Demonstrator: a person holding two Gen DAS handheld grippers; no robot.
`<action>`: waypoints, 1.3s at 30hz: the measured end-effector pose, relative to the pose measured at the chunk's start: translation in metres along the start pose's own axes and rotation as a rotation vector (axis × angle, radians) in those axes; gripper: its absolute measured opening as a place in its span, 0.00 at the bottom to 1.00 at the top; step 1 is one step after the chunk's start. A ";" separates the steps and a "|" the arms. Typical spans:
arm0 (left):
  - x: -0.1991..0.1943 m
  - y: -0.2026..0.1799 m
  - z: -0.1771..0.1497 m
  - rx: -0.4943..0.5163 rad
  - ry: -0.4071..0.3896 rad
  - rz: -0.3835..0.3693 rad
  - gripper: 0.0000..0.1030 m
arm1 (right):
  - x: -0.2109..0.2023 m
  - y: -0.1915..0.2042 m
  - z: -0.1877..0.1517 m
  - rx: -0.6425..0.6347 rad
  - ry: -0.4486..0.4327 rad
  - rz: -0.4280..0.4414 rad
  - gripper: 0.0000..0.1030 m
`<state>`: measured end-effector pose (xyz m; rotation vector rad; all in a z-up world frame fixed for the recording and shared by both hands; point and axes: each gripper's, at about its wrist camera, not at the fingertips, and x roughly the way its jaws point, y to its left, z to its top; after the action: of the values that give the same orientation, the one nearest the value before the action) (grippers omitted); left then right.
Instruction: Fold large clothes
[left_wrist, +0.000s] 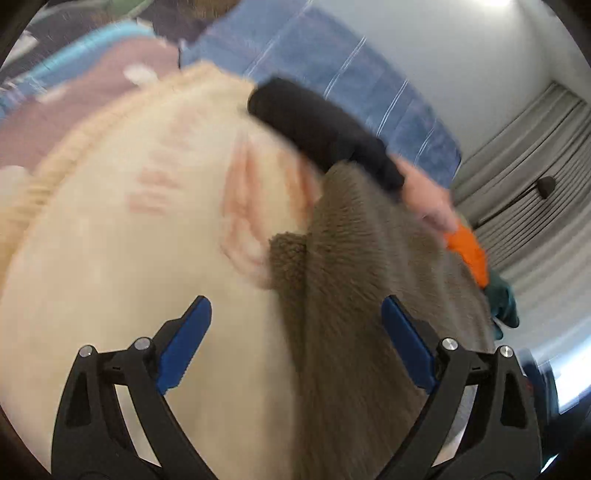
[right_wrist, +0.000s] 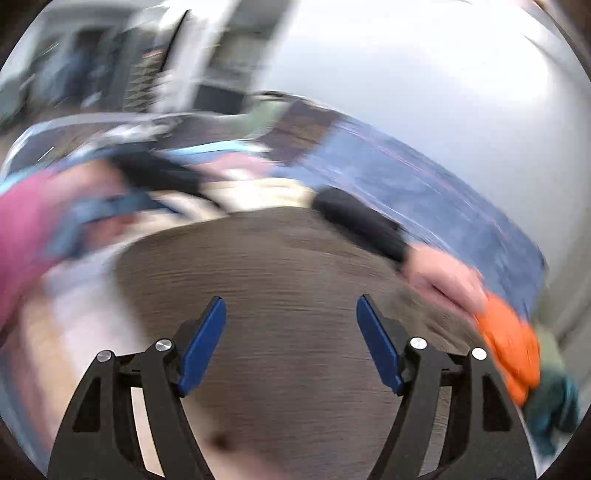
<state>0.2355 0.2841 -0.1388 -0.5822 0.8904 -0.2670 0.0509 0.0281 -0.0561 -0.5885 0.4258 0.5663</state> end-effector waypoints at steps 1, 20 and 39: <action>0.013 0.002 0.005 -0.008 0.035 0.008 0.91 | -0.001 0.021 -0.001 -0.050 0.001 0.027 0.72; 0.049 0.023 0.006 0.012 0.014 -0.429 0.65 | 0.083 0.116 0.006 -0.407 0.086 -0.095 0.75; 0.051 0.033 0.010 -0.027 0.046 -0.443 0.60 | 0.084 0.108 0.015 -0.267 0.024 -0.118 0.41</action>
<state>0.2735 0.2915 -0.1863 -0.7996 0.8032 -0.6712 0.0535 0.1430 -0.1318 -0.8713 0.3370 0.5065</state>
